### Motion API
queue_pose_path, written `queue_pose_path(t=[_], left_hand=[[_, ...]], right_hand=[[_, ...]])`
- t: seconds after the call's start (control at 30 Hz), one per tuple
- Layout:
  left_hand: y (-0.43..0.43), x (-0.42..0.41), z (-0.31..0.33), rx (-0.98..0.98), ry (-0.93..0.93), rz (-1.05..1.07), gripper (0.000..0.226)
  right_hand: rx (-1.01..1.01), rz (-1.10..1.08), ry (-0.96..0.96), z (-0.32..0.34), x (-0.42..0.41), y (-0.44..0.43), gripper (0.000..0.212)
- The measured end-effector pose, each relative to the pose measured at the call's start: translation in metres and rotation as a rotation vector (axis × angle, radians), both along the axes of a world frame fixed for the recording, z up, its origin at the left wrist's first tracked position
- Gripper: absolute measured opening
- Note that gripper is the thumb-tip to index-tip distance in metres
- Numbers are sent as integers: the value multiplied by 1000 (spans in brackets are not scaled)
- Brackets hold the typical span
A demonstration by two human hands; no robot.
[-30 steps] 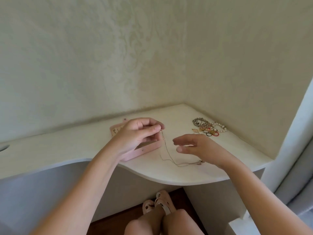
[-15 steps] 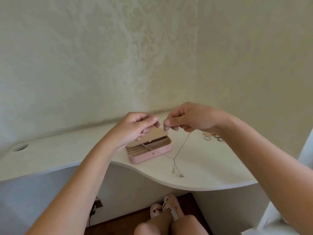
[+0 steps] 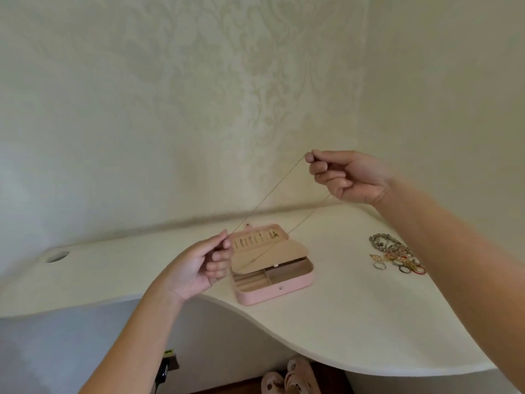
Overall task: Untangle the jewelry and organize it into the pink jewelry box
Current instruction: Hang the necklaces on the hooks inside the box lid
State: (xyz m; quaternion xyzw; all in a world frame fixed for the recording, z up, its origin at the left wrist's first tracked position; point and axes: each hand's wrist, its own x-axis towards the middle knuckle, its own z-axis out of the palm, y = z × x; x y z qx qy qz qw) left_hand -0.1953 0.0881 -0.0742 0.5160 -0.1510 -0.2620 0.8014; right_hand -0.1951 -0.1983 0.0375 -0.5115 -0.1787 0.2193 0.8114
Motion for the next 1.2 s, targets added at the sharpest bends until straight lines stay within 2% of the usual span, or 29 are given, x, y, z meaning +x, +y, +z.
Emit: queue_pose_path(t=[0.07, 0.13, 0.3, 0.43, 0.57, 0.63, 0.73, 0.87, 1.0, 1.2], left_hand=[[-6, 10, -2, 71, -11, 116, 21], [-13, 22, -6, 173, -61, 223, 19], [-29, 52, -15, 466, -213, 399, 22], [-47, 76, -25, 849, -453, 576, 12], [-66, 87, -46, 1277, -587, 586, 31], [-73, 86, -51, 1400, -608, 577, 34], [-76, 85, -57, 1460, -663, 602, 35], [-77, 90, -59, 1550, -679, 640, 48], [-78, 93, -59, 1526, -664, 669, 56], [-77, 88, -58, 1466, -765, 798, 33]], right_hand=[[0, -74, -15, 5, 13, 12, 9], [-38, -161, -62, 13, 27, 27, 12], [-376, -230, -284, 37, 54, 61, 11], [-625, -221, -470, 53, 69, 71, 11], [-875, -198, -583, 64, 80, 74, 10], [-949, -176, -612, 67, 85, 77, 10], [-980, -190, -637, 69, 94, 81, 9], [-997, -206, -658, 73, 105, 84, 10], [-1032, -234, -688, 76, 115, 84, 10], [-1069, -270, -719, 78, 125, 84, 11]])
